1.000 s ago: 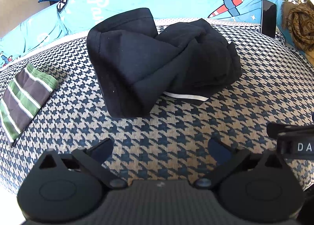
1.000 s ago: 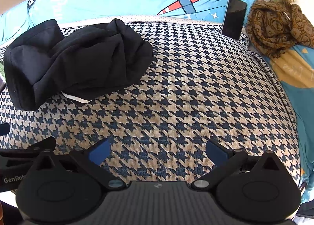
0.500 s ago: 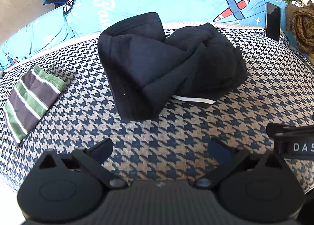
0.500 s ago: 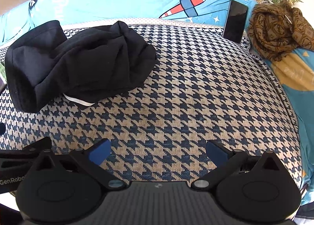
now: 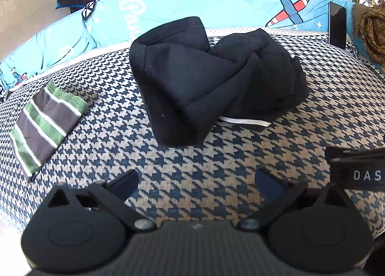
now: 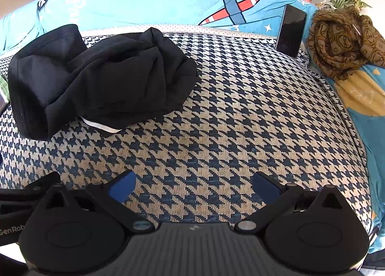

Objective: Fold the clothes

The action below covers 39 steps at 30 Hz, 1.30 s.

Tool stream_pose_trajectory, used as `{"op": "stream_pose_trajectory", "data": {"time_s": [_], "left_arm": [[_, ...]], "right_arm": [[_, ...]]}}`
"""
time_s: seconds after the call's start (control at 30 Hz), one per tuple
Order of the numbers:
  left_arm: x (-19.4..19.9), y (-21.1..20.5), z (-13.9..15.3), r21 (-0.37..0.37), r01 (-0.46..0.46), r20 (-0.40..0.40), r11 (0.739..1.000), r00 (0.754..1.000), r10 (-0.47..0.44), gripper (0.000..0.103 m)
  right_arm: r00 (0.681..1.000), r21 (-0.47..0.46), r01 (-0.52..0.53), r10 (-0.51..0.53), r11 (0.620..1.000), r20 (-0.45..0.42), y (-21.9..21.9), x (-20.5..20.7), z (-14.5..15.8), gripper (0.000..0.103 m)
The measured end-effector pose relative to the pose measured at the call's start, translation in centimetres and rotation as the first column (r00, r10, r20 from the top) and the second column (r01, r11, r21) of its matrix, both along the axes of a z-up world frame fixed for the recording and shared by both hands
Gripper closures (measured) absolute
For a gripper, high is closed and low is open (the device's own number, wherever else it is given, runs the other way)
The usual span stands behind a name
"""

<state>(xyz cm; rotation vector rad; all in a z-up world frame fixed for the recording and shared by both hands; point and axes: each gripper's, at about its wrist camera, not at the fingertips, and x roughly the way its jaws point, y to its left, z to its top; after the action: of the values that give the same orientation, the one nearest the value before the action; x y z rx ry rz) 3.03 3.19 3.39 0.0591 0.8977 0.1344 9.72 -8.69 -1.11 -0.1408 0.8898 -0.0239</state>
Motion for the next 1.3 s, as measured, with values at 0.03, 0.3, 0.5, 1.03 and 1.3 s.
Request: {"op": "stream_pose_trajectory", "data": {"time_s": [0.03, 0.3, 0.5, 1.03, 1.3], "left_arm": [[0.0, 0.0, 0.0, 0.0, 0.0, -0.001, 1.0, 1.0, 0.0, 0.0], [-0.2, 0.1, -0.1, 0.0, 0.006, -0.007, 1.0, 1.0, -0.006, 0.0], [-0.3, 0.3, -0.2, 0.001, 0.006, -0.014, 1.0, 1.0, -0.006, 0.0], [-0.6, 0.8, -0.6, 0.004, -0.006, -0.033, 1.0, 0.999, 0.006, 0.0], [-0.7, 1.1, -0.7, -0.002, -0.013, -0.036, 1.0, 0.999, 0.013, 0.0]], "right_arm": [[1.0, -0.001, 0.0, 0.0, 1.0, 0.001, 0.1, 0.0, 0.0, 0.0], [1.0, -0.001, 0.007, -0.007, 1.0, 0.02, 0.3, 0.1, 0.0, 0.0], [1.0, -0.002, 0.0, 0.0, 1.0, 0.024, 0.8, 0.1, 0.0, 0.0], [0.999, -0.004, -0.032, 0.032, 0.999, 0.023, 2.1, 0.1, -0.3, 0.0], [0.998, -0.005, -0.052, 0.052, 0.999, 0.018, 2.9, 0.1, -0.5, 0.0]]}}
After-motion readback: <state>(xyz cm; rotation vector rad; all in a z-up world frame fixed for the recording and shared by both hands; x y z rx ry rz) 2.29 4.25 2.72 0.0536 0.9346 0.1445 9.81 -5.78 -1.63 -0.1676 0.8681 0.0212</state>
